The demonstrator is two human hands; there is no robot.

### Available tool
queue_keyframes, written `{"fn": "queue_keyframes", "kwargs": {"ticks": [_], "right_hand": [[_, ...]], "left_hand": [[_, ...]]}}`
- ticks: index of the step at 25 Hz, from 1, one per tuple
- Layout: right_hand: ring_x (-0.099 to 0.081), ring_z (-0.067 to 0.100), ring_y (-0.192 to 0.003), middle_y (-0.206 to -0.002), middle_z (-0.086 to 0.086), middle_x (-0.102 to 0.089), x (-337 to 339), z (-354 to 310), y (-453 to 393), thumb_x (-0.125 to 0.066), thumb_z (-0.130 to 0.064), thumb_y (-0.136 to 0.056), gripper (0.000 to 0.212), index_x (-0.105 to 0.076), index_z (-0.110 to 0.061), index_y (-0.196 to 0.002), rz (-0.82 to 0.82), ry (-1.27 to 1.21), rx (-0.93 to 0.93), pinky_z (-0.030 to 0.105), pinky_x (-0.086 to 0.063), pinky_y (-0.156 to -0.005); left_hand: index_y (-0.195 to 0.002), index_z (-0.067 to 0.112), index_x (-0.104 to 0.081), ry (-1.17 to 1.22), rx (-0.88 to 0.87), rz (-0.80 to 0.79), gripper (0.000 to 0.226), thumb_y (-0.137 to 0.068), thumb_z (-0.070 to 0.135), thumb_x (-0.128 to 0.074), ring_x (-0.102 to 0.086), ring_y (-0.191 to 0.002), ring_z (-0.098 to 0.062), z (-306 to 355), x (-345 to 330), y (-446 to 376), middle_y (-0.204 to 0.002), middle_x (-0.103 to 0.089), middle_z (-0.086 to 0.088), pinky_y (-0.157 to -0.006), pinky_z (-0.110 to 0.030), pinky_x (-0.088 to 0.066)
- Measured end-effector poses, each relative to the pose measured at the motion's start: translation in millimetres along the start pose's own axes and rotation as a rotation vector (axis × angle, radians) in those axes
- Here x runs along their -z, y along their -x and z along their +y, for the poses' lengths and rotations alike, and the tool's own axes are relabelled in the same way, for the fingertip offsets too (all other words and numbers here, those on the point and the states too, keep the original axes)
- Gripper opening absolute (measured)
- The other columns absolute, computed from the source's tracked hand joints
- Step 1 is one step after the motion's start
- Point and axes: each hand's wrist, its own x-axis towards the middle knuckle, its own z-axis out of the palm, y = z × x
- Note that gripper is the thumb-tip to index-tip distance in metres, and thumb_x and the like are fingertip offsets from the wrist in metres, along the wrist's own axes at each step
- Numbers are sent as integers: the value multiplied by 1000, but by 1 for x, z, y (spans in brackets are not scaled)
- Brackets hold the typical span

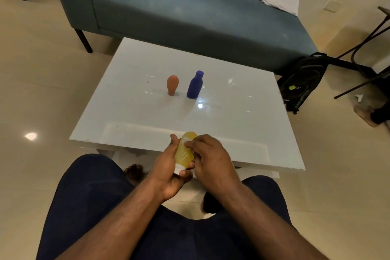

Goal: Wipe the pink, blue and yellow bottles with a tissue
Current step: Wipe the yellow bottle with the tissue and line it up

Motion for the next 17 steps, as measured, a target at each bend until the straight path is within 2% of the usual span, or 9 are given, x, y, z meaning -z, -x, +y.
{"fn": "queue_keyframes", "kwargs": {"ticks": [2, 4, 6, 9, 12, 14, 17], "right_hand": [[-56, 16, -101, -110, -1, -60, 3, 6, 3, -60, -6, -87, 34, -66, -16, -118, 5, -12, -4, 32, -51, -87], [-57, 14, -96, -105, -2, -60, 3, 17, -9, -58, -5, -88, 30, -67, -16, -116, 77, 6, -45, 32, -52, -84], [-56, 15, -99, -107, 0, -59, 1, 21, -20, -58, -7, -90, 31, -65, -16, -118, 113, 26, -84, 33, -51, -86], [-51, 19, -109, -116, 1, -58, -8, 4, -12, -68, -14, -83, 42, -61, -18, -124, 9, 72, -25, 35, -49, -90], [-53, 24, -103, -112, 4, -62, -9, 1, 4, -76, -8, -72, 48, -65, -15, -119, -41, 69, 78, 38, -52, -82], [-54, 24, -103, -111, 5, -61, -7, 12, -6, -71, -8, -77, 40, -66, -14, -117, 1, 55, 56, 38, -52, -83], [-50, 19, -108, -114, 0, -56, -8, 17, -22, -63, -15, -87, 32, -64, -18, -119, 57, 58, -55, 29, -48, -86]], "left_hand": [[-127, 11, -63, -10, -9, 8, 64, -94, 64, -49, -55, -59, -16, 0, 0, 0, -89, -66, -12, -37, -19, -40], [-131, 14, -60, -22, -15, 13, 63, -93, 64, -50, -54, -60, -16, -1, -1, 0, -92, -63, -12, -37, -20, -40], [-130, 18, -61, -41, -21, 21, 62, -93, 66, -46, -54, -60, -16, -2, -3, 0, -91, -63, -11, -38, -21, -39], [-119, 17, -67, -48, -39, 54, 72, -93, 73, -31, -59, -63, -18, -2, -5, 2, -84, -69, -10, -40, -23, -38], [-116, 19, -75, -34, -57, 72, 80, -93, 76, -24, -65, -69, -21, 0, -6, 2, -88, -72, -10, -44, -24, -39], [-119, 19, -74, -44, -63, 80, 80, -91, 78, -26, -58, -63, -19, 1, -5, 0, -86, -69, -10, -42, -22, -36], [-127, 17, -67, -60, -62, 91, 78, -91, 76, -30, -54, -59, -18, 0, -4, -2, -83, -67, -10, -38, -21, -35]]}}
